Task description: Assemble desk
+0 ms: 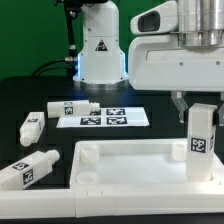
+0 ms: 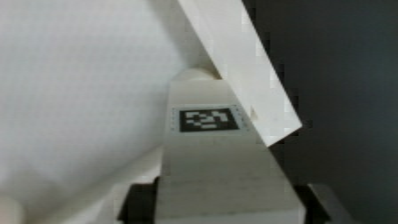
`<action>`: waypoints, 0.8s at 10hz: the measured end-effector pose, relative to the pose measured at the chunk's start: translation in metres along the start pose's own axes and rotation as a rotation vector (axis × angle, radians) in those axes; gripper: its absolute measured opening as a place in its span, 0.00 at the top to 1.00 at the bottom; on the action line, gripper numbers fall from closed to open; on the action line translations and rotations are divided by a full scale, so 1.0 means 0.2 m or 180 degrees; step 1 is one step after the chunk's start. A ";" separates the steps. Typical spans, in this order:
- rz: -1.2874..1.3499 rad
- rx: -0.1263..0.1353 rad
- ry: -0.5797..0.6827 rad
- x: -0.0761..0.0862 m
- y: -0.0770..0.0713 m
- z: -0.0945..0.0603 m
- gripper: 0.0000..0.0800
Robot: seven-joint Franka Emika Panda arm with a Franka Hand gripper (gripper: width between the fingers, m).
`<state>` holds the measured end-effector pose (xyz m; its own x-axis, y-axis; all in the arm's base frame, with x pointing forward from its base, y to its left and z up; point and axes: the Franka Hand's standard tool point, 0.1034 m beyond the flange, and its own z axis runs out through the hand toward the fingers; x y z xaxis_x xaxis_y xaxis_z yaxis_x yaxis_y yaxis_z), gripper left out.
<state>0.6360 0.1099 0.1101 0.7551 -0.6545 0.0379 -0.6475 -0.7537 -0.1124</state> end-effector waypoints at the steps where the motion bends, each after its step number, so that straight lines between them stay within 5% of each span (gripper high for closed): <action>1: 0.0683 -0.0039 -0.0072 -0.01 -0.01 0.00 0.64; 4: 0.2571 0.0035 -0.0201 -0.01 -0.03 -0.01 0.64; 6: 0.2779 0.0026 -0.0215 -0.02 -0.03 0.00 0.64; 7: 0.2741 0.0027 -0.0215 -0.02 -0.04 0.00 0.54; 8: 0.2670 0.0029 -0.0215 -0.02 -0.04 0.00 0.31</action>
Offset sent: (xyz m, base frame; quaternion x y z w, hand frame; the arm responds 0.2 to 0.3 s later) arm 0.0274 0.0053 0.0167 0.0920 0.0096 0.4417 0.8924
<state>0.6376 0.1178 0.1106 0.0285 -0.9922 -0.1212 -0.9962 -0.0182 -0.0849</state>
